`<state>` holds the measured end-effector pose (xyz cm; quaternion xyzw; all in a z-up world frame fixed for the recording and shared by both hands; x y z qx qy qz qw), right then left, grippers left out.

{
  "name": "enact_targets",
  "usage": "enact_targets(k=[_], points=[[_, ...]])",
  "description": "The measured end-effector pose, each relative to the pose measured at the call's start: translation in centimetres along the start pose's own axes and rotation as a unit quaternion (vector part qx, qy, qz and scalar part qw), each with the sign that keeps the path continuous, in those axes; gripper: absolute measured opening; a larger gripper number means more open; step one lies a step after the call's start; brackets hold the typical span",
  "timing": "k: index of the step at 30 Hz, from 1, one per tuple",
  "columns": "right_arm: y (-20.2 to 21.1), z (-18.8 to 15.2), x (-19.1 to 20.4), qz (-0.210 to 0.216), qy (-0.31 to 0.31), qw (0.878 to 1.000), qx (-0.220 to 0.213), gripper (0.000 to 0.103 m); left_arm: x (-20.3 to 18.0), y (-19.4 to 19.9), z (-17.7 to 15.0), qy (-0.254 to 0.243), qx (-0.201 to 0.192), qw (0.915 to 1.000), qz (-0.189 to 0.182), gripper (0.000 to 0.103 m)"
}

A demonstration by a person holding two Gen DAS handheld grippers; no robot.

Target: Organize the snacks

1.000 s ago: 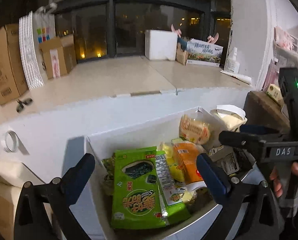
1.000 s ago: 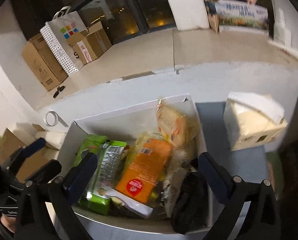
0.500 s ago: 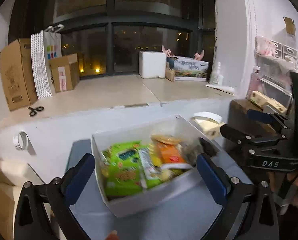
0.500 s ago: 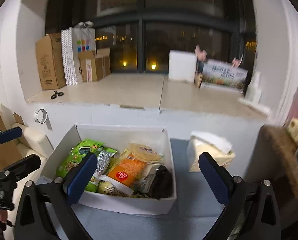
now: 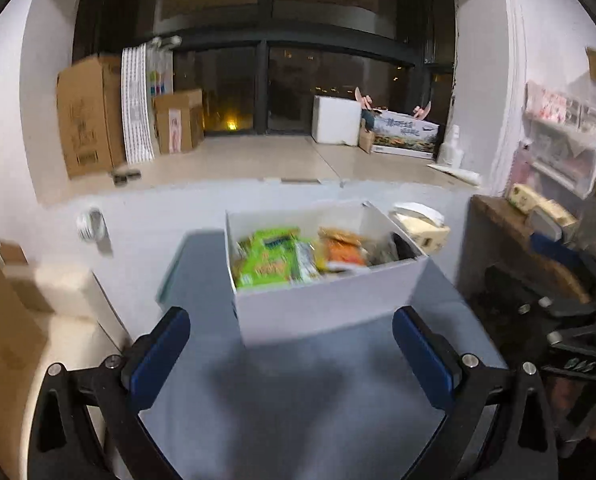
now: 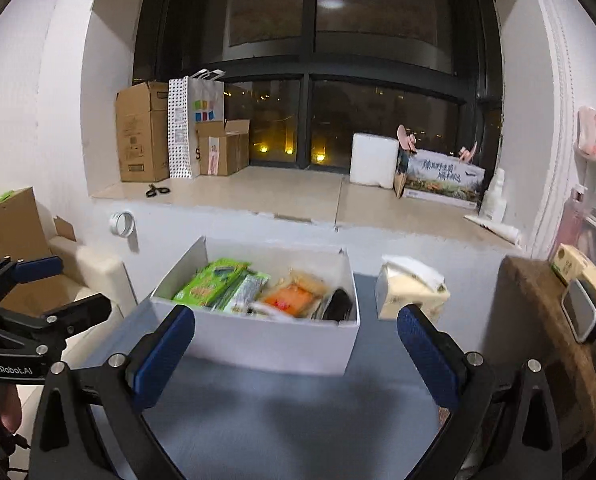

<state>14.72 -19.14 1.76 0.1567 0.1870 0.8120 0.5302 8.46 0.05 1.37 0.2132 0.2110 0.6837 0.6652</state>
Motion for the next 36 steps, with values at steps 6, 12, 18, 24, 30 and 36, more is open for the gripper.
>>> enact_targets(k=[6, 12, 18, 24, 30, 36], points=[[2.3, -3.2, 0.7, 0.040, 0.000, 0.999, 0.024, 0.103, -0.1, 2.2, -3.1, 0.010, 0.016, 0.9998, 0.009, 0.103], [2.9, -3.8, 1.1, 0.053, -0.005, 0.998, 0.031, 0.103, -0.1, 2.7, -3.3, 0.024, 0.015, 0.9996, 0.001, 0.103], [2.9, -4.0, 1.1, 0.056, -0.013, 0.998, 0.037, 0.103, -0.5, 2.9, -3.0, 0.020, 0.016, 0.9997, -0.001, 0.103], [3.1, -4.0, 0.3, 0.067, -0.036, 0.996, 0.042, 0.103, -1.0, 3.0, -2.8, 0.013, 0.016, 0.9998, 0.003, 0.103], [3.2, -4.0, 0.2, 0.070, -0.040, 0.996, 0.042, 0.103, -1.2, 3.1, -2.6, 0.009, 0.016, 0.9998, 0.002, 0.103], [3.2, -4.0, 0.3, 0.073, -0.041, 0.996, 0.043, 0.103, -1.1, 3.1, -2.7, 0.009, 0.017, 0.9998, 0.003, 0.103]])
Point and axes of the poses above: each gripper's, at about its wrist camera, not at the fingertips, and y roughly against the way its jaws point, x to its left, z to its top, the point moved 2 cm from there along -y, roughly the way its jaws point, and after that the axes turned 7 degrees about -y, right-handed, at the moved point
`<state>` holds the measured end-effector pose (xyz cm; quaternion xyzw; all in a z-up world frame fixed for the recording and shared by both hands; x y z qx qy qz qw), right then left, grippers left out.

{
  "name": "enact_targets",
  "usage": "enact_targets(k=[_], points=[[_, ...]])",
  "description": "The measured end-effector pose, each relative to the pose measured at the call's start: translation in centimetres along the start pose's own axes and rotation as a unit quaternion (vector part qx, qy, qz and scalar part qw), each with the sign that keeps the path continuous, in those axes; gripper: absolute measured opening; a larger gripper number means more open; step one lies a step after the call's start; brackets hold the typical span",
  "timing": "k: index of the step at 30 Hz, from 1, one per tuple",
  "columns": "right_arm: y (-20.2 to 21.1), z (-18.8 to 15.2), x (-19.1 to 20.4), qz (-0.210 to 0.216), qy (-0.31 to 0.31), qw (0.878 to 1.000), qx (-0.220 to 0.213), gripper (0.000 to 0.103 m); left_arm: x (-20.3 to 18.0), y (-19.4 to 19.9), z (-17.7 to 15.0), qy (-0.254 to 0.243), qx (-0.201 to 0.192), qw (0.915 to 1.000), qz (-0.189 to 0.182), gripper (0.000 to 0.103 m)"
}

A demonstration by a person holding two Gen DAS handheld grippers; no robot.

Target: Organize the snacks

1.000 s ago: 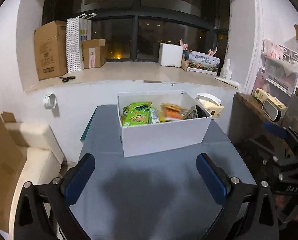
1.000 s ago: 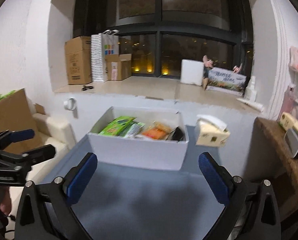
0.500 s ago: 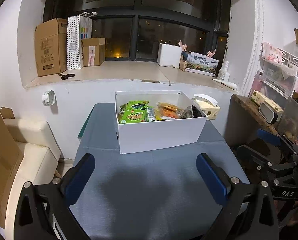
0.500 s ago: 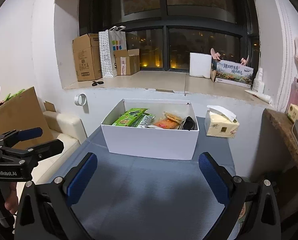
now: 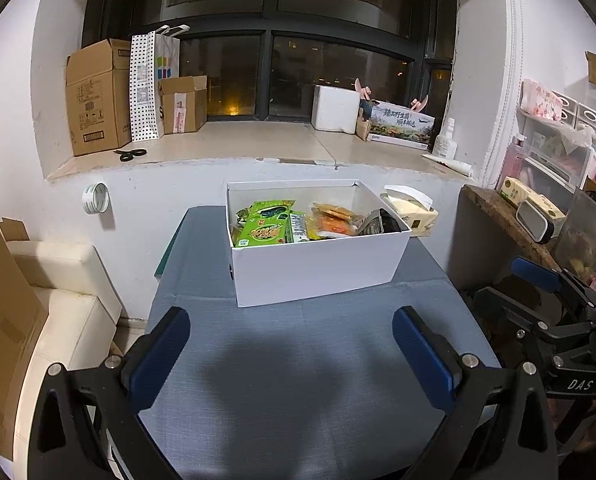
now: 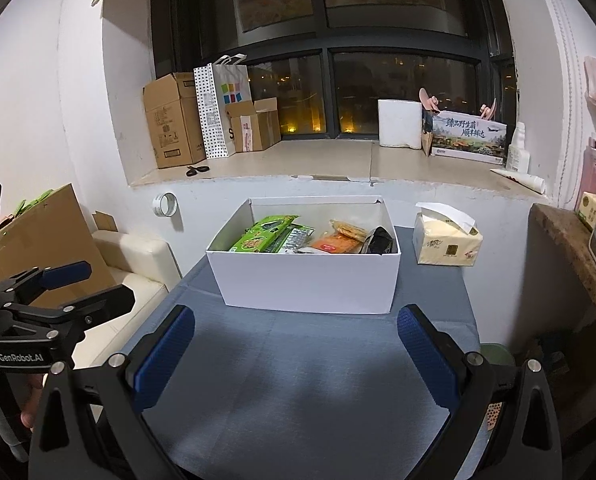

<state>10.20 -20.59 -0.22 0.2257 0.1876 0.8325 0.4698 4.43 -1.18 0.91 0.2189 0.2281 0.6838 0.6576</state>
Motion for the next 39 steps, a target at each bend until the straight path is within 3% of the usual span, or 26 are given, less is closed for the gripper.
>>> enact_targets(k=[39], points=[[0.03, -0.26, 0.84, 0.021, 0.003, 1.000, 0.007, 0.103, 0.24, -0.01, -0.05, 0.003, 0.006, 1.0000, -0.004, 0.103]])
Point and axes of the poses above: each gripper's, at about its wrist camera, not at the fingertips, and y roughly against the way its jaws point, x to its left, z to its top, the point moved 2 cm from there along -y, roughly the way its jaws point, and after that the axes turned 7 degrees about -y, right-handed, at the moved point
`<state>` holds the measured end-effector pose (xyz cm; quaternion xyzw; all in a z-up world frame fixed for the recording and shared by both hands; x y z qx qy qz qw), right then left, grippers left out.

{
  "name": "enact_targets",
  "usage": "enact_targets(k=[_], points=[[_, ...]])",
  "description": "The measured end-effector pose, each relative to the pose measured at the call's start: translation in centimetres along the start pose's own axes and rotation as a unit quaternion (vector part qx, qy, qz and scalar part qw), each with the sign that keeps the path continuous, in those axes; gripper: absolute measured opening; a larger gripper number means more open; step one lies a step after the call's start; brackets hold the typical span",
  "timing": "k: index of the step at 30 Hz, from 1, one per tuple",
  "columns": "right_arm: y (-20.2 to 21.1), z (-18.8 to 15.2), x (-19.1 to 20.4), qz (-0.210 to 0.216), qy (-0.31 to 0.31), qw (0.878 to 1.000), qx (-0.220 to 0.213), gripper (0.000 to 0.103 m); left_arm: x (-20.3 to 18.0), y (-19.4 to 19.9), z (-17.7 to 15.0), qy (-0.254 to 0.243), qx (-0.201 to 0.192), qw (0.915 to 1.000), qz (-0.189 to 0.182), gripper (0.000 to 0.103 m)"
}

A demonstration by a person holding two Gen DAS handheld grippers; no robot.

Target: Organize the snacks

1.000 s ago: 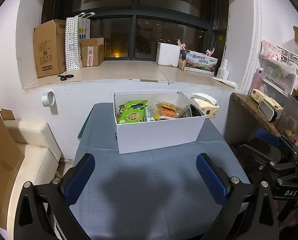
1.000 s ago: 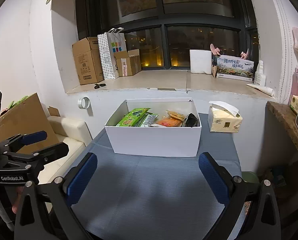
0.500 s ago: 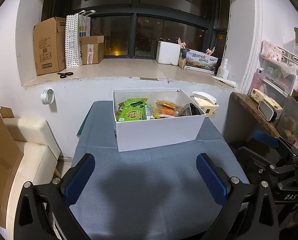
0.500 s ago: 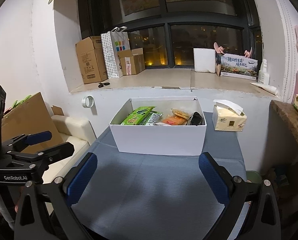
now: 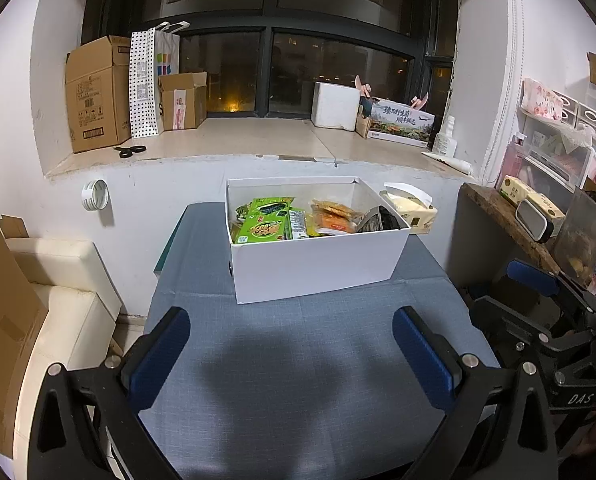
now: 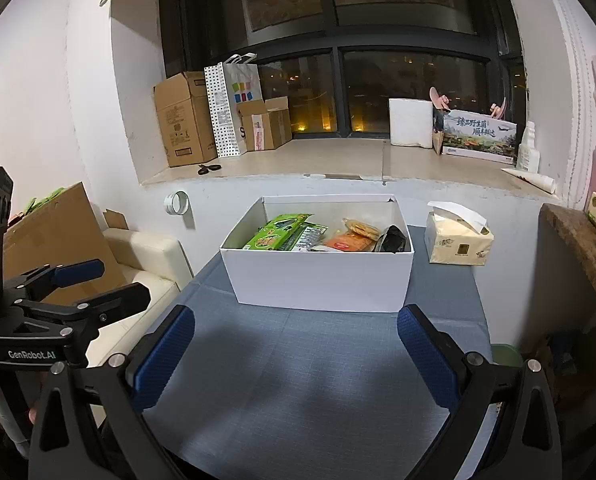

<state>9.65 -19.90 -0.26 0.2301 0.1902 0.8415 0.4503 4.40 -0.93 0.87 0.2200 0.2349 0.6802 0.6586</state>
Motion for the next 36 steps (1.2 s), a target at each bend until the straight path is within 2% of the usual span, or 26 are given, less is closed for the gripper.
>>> enact_targets(k=[36], points=[[-0.12, -0.16, -0.05, 0.005, 0.001, 1.000, 0.004, 0.103, -0.11, -0.17, 0.02, -0.006, 0.002, 0.9999, 0.008, 0.103]])
Point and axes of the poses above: each gripper's, at about its wrist camera, not at the fingertips, and y roughly against the way its jaws point, x to its left, z to its top, the point moved 2 cm from there along -y, roughly the way its jaws point, and after that the axes turned 7 degrees about -y, right-handed, at the moved point
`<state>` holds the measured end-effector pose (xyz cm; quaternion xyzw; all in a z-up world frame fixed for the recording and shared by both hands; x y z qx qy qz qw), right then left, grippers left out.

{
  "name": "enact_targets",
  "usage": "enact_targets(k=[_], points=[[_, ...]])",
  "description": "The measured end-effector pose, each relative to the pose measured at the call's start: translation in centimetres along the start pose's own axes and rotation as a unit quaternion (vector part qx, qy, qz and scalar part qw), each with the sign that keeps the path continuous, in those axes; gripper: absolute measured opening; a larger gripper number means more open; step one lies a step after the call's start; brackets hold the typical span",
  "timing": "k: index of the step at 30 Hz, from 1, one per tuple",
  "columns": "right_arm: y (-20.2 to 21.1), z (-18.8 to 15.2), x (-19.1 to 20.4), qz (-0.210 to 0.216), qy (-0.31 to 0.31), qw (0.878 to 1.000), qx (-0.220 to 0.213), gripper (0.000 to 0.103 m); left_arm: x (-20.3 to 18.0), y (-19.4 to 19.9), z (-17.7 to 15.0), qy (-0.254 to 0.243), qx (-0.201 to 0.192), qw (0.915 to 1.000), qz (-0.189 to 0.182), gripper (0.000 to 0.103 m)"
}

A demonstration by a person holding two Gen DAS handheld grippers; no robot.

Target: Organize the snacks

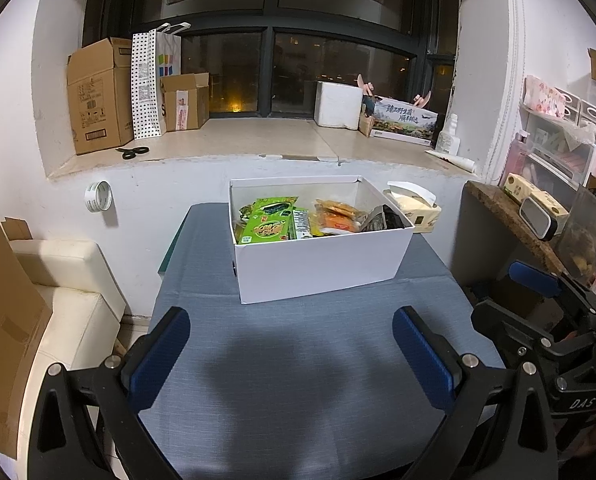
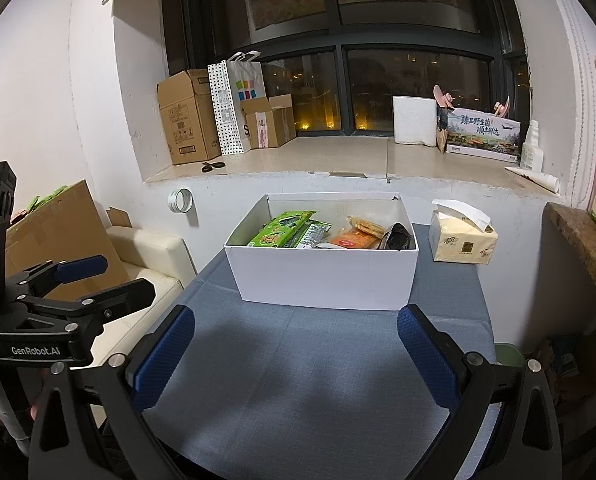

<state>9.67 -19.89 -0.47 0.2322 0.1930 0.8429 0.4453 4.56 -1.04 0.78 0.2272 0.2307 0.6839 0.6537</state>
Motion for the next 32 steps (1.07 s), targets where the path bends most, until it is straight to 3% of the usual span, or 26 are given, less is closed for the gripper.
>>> enact_targets(k=[29, 32], points=[[0.3, 0.0, -0.1, -0.005, 0.000, 1.000, -0.001, 0.103, -0.8, 0.3, 0.3, -0.019, -0.003, 0.9997, 0.013, 0.103], [0.3, 0.0, -0.1, -0.006, 0.000, 1.000, -0.002, 0.103, -1.5, 1.0, 0.3, -0.040, -0.013, 0.9990, 0.013, 0.103]])
Point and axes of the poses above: each gripper's, at about its wrist camera, not at the fingertips, and y roughly against the way its jaws point, x to its left, z to its top, the point moved 2 cm from there along -y, roughly the way its jaws point, and after that the axes turned 7 degrees about -y, right-handed, at the moved point
